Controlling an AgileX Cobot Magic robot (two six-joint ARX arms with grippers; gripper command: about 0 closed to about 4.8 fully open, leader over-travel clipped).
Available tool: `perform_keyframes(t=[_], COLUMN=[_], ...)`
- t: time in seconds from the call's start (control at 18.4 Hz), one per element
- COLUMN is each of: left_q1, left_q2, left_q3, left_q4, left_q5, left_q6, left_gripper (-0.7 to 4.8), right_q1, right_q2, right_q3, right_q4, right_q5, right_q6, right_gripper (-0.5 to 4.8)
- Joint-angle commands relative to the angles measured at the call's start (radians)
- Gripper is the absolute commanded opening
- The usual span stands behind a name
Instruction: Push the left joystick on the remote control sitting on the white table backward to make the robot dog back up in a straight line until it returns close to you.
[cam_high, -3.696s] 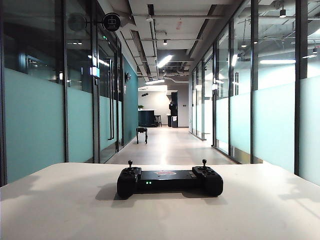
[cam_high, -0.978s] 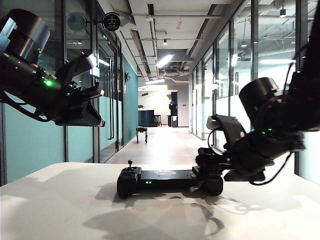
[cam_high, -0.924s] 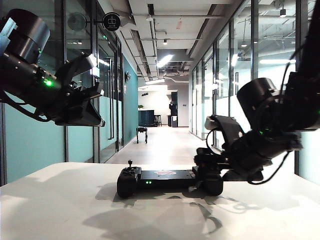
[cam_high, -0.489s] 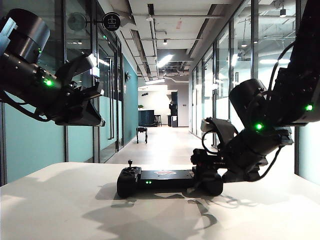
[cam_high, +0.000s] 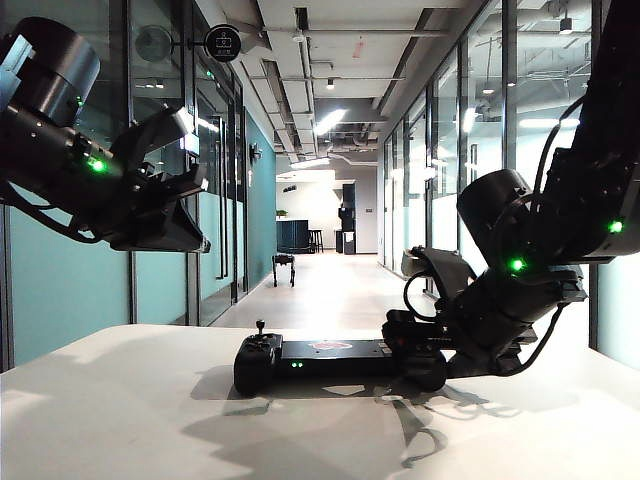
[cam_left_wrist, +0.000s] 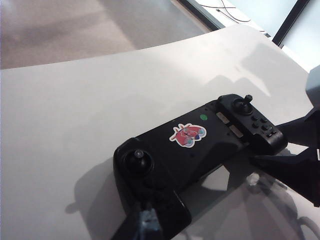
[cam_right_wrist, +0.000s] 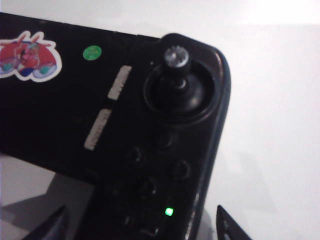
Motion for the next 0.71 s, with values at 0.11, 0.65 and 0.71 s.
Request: perform_keyframes(t=[0.11, 0.65, 0.71], left_q1=[0.000, 0.000, 0.000], left_q2=[-0.003, -0.003, -0.003], left_q3=[0.006, 0.006, 0.006], left_q4=[0.013, 0.013, 0.013], left_q5=[0.007, 0.022, 0.026], left_q6=[0.000, 0.000, 0.000], left_gripper=[-0.05, -0.05, -0.05], right_q1=[0.002, 0.002, 0.002], right_q2=[-0.004, -0.004, -0.004], right_q3=[0.009, 0.008, 0.008], right_q4=[0.028, 0.040, 0.040], right_q5=[0.000, -0.001, 0.000], right_q6=[-0.008, -0.008, -0.008], right_gripper=[3.67, 2.00, 1.99])
